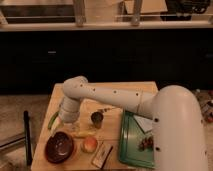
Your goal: Stack bowls on top of each other
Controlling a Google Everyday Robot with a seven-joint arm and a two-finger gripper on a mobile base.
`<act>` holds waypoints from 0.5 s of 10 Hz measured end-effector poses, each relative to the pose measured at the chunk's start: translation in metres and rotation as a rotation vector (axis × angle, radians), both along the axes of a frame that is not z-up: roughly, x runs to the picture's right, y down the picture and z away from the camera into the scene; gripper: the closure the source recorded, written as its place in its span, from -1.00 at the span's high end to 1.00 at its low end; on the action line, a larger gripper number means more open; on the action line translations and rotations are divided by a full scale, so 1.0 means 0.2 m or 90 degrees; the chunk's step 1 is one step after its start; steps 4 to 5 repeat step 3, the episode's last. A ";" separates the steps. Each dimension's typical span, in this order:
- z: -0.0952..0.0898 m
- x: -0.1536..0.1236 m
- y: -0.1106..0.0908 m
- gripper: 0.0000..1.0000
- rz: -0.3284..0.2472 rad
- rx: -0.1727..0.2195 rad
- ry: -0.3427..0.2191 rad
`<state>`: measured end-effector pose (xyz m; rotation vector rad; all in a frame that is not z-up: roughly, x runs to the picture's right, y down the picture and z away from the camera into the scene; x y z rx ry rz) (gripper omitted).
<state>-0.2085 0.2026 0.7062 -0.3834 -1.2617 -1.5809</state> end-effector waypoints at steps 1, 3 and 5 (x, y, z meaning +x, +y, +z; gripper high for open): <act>0.00 -0.01 -0.01 0.41 -0.003 0.003 0.001; 0.00 -0.01 -0.05 0.41 -0.007 0.010 0.007; 0.00 -0.01 -0.05 0.41 -0.007 0.010 0.007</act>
